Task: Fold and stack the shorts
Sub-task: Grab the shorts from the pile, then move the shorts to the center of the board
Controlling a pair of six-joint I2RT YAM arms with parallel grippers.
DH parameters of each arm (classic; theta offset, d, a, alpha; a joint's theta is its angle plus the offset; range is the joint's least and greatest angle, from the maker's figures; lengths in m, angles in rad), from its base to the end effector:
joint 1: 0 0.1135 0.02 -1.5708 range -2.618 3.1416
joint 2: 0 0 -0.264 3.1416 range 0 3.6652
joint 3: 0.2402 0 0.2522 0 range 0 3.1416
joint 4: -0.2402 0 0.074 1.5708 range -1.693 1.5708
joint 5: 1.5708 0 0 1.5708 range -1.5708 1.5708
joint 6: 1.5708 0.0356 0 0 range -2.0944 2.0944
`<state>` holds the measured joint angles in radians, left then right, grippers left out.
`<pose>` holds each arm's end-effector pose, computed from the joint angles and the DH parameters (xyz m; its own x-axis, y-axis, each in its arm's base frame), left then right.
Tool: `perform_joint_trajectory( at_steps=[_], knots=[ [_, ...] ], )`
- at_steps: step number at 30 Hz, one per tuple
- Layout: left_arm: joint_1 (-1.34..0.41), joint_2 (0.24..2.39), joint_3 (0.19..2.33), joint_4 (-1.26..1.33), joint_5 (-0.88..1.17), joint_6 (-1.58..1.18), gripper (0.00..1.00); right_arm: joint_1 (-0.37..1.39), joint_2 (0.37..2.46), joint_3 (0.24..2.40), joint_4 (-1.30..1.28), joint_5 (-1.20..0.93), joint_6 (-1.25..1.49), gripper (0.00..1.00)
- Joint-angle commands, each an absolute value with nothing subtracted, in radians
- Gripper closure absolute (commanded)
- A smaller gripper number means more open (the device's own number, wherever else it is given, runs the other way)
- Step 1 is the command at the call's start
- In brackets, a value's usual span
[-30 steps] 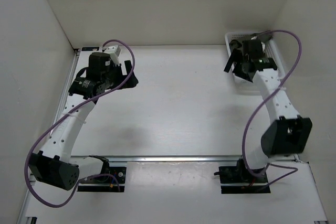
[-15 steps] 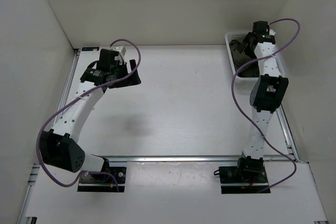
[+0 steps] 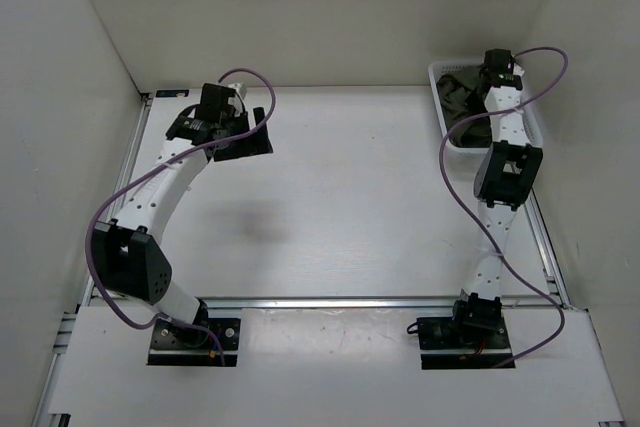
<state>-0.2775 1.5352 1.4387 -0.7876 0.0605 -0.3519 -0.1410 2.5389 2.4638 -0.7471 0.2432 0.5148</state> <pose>0.3164 -0.0924 0.3287 -0.8051 -0.1284 -0.5790 0.0350 0.9643 -0.2624 0.5534 -0.0872 0.2251 -0.4843 0.5514 -0.6793 0.6171 0.7656 0.1815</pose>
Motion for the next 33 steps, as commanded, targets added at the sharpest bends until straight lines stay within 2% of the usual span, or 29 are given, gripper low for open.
perform_joint_trajectory(
  at_steps=[1, 5, 14, 22, 26, 31, 33],
  knots=[
    [-0.273, 1.525, 1.486, -0.790, 0.069, -0.347, 0.00, -0.133, 2.324, 2.456, -0.690, 0.206, 0.528, 1.00],
    [-0.273, 1.487, 1.467, -0.802, 0.052, -0.371, 0.00, -0.083, 2.133, 2.447, -0.680, 0.179, 0.424, 1.00],
    [-0.075, 1.408, 1.407, -0.876, 0.130, -0.420, 0.00, 0.172, 1.720, 2.447, -0.606, -0.012, 0.304, 1.00],
    [0.081, 1.313, 1.440, -0.942, 0.121, -0.440, 0.00, 0.422, 1.571, 2.412, -0.595, -0.095, 0.290, 1.00],
    [0.139, 1.270, 1.476, -0.960, 0.133, -0.440, 0.00, 0.479, 1.491, 2.272, -0.595, -0.133, 0.302, 1.00],
    [0.140, 1.272, 1.497, -0.969, 0.155, -0.390, 0.00, 0.451, 1.471, 2.013, -0.595, -0.120, 0.314, 1.00],
    [0.112, 1.288, 1.497, -0.969, 0.164, -0.379, 0.00, 0.408, 1.563, 1.959, -0.594, -0.167, 0.314, 0.88]
  ],
)
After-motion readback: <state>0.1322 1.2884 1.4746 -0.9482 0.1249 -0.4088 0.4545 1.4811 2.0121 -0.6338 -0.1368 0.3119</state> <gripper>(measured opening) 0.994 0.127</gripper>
